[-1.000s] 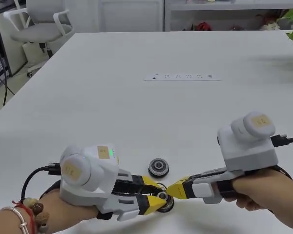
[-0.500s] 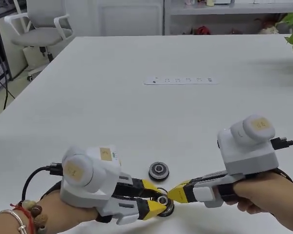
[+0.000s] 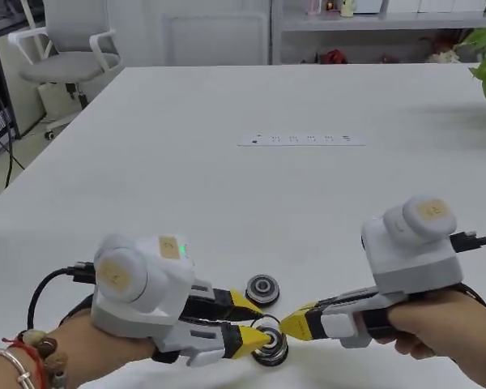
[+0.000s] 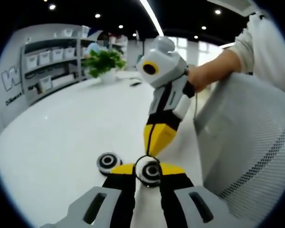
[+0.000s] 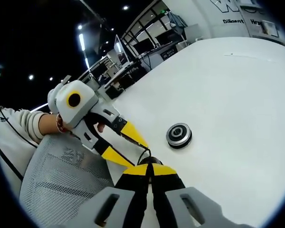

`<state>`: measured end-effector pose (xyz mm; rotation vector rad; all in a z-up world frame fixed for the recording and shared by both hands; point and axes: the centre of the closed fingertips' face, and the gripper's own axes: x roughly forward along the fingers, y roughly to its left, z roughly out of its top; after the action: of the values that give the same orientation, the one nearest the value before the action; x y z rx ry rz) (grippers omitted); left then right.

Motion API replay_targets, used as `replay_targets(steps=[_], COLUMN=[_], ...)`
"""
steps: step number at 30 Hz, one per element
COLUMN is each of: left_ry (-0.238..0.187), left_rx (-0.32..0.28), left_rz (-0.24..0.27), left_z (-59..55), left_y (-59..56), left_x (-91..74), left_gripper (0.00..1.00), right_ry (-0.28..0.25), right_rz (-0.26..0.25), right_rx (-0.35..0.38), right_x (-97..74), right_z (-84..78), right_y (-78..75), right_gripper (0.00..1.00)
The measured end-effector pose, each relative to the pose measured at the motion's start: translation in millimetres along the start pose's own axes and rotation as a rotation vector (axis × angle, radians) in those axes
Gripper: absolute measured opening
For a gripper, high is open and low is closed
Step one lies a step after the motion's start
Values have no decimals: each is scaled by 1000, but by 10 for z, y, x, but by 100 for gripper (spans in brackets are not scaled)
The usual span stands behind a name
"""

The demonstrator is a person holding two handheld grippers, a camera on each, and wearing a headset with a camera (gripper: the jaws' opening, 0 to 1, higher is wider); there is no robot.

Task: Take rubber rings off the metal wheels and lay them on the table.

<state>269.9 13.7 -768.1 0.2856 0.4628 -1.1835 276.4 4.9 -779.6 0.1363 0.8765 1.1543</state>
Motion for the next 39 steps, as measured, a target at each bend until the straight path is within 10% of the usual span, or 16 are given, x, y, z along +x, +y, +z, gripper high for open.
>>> replay_targets(steps=[15,31,39], left_ry=[-13,71,29], left_rx=[-10,97,49], left_rz=[23,29,49], left_z=[111,54,162], left_y=[56,35,41], left_x=[-271,-456,-576], left_gripper=[41,51,64], right_ry=[-120,-236,-261], right_rz=[-12,-13,6], right_rx=[93,142,134], right_x=[-231,-415,-421], right_z=[231,458,552], right_y=[-103,-28,73], right_gripper=[0,0,0])
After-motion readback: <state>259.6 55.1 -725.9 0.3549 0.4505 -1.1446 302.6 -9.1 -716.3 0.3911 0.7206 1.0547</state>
